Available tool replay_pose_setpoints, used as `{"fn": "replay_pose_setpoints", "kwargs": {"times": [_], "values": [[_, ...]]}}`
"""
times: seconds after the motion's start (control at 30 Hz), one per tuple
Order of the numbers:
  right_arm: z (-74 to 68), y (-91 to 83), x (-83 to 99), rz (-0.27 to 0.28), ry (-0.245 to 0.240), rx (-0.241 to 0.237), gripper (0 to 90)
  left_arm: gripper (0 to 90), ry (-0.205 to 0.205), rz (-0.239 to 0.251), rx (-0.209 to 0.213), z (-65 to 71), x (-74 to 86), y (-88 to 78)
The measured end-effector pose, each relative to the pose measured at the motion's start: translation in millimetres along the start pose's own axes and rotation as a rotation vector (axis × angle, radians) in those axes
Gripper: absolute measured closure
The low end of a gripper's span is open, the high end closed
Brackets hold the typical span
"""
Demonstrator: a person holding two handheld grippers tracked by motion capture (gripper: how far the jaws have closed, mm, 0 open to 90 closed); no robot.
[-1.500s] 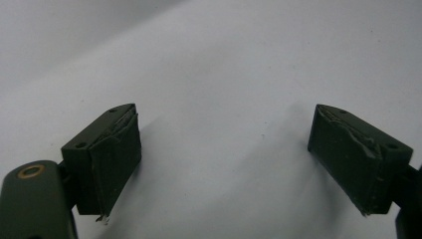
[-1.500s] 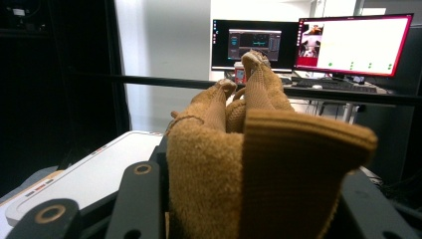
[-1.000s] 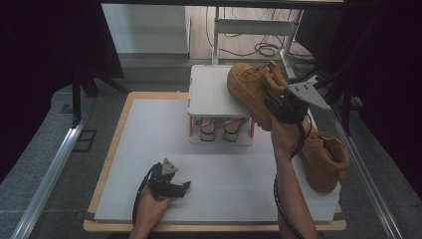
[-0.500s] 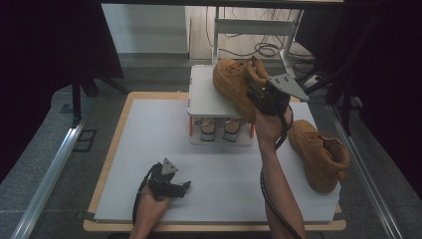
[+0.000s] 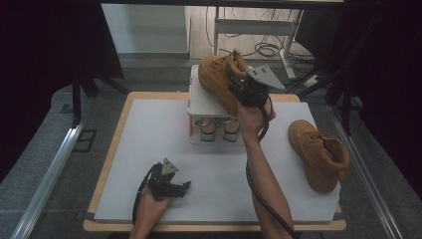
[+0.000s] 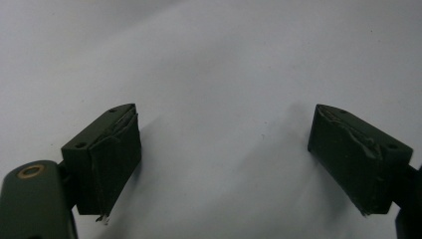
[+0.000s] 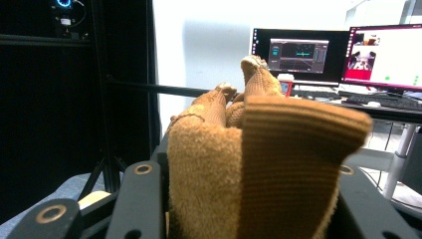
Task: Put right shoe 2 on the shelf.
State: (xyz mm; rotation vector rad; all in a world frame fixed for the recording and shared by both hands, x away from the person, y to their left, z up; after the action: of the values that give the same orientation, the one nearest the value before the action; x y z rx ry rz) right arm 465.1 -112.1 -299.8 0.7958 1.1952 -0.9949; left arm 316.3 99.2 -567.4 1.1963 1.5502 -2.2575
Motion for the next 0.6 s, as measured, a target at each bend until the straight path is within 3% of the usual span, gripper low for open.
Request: {"fn": "replay_pose_setpoints", "kwargs": {"times": [0.27, 0.6], "values": [[-8.9, 25.5, 8.5, -0.002, 0.022, 0.003, 55.3, 13.1, 0.000, 0.000, 0.000, 0.0, 0.0, 0.0], [-12.4, 37.8, 20.9, -0.010, 0.056, -0.003, 50.0, 13.1, 0.000, 0.000, 0.000, 0.0, 0.0, 0.0]]}}
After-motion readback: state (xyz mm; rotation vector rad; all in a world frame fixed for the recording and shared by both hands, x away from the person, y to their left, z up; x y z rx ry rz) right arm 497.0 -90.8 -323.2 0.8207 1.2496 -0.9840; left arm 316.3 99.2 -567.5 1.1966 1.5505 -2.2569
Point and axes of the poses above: each handheld gripper's, and its own axes: y roughly forward along the jaws, x roughly out of its underside, z roughly to its right, the point moved 6 cm from there along y, roughly forward along the jaws, and after that the axes turned 10 degrees about -y, right-handed, at the moved point
